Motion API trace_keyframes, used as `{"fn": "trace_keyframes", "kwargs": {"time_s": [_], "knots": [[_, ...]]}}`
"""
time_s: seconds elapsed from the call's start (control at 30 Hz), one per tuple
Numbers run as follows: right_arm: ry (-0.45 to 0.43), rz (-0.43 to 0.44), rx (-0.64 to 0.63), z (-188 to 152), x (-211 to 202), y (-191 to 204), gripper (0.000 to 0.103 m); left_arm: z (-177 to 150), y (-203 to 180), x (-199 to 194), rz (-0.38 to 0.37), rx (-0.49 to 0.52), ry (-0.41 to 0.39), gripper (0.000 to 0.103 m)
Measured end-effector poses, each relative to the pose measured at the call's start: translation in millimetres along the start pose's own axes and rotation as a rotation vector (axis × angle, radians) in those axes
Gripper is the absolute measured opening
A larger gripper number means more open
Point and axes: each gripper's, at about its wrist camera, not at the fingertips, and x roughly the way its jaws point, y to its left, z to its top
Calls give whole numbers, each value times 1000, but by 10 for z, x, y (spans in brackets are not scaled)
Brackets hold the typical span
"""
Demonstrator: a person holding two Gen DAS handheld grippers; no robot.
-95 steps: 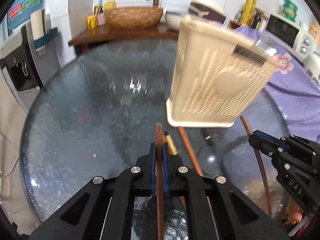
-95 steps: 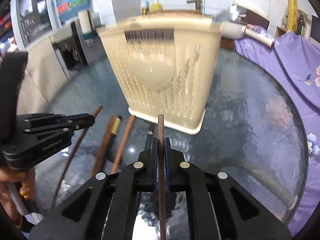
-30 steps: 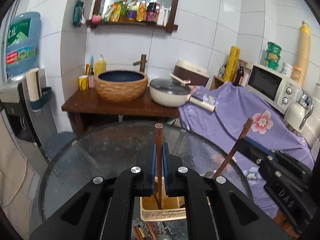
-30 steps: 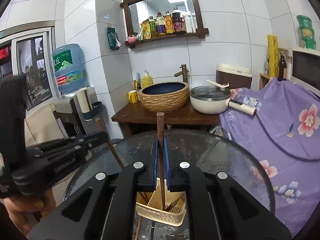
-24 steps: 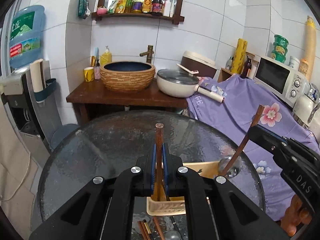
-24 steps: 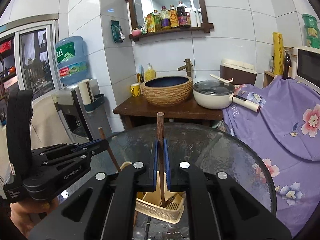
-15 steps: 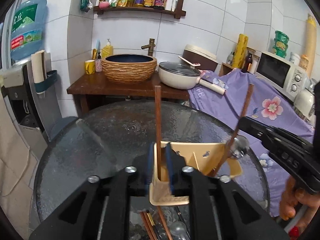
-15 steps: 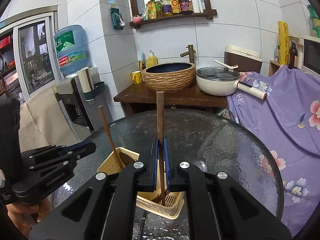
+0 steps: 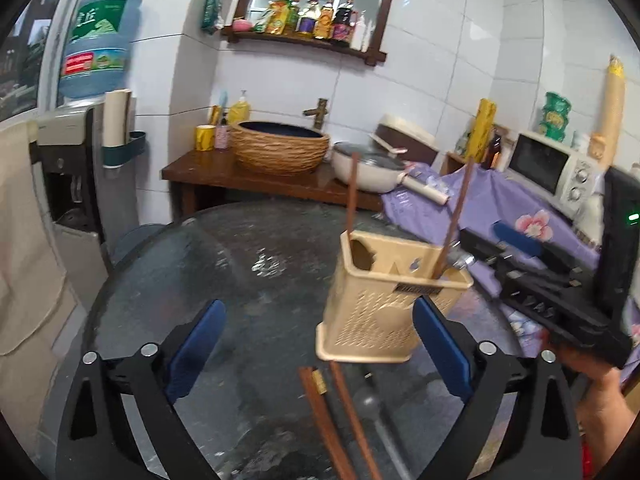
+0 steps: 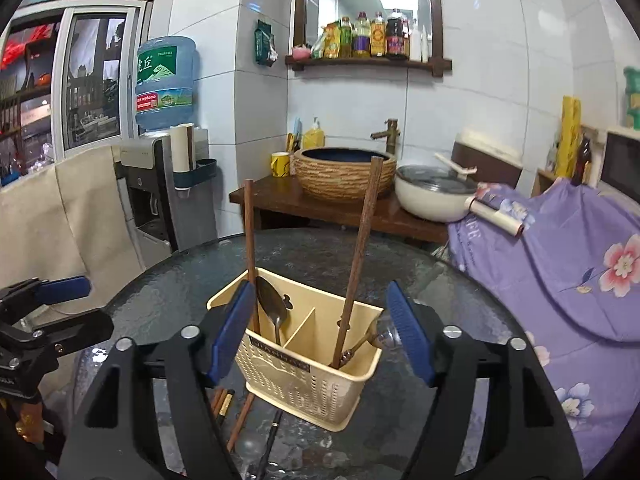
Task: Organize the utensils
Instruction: 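Open the right gripper to drop its chopstick while the left gripper releases its chopstick, then move both grippers back over the remaining chopsticks and spoons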
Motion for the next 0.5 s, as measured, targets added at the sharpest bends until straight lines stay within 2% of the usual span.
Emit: {"fn": "trace_keyframes", "kwargs": {"time_s": [0.2, 0.37, 0.5], "knots": [[-34, -10, -29, -246, -356, 164, 75, -323, 153, 57, 79, 28, 78, 95], [33, 15, -48, -545, -487, 347, 75, -547, 215, 53, 74, 28, 120, 95], [118, 48, 12, -789, -453, 339, 75, -660, 174, 46, 136, 83, 122, 95]]}}
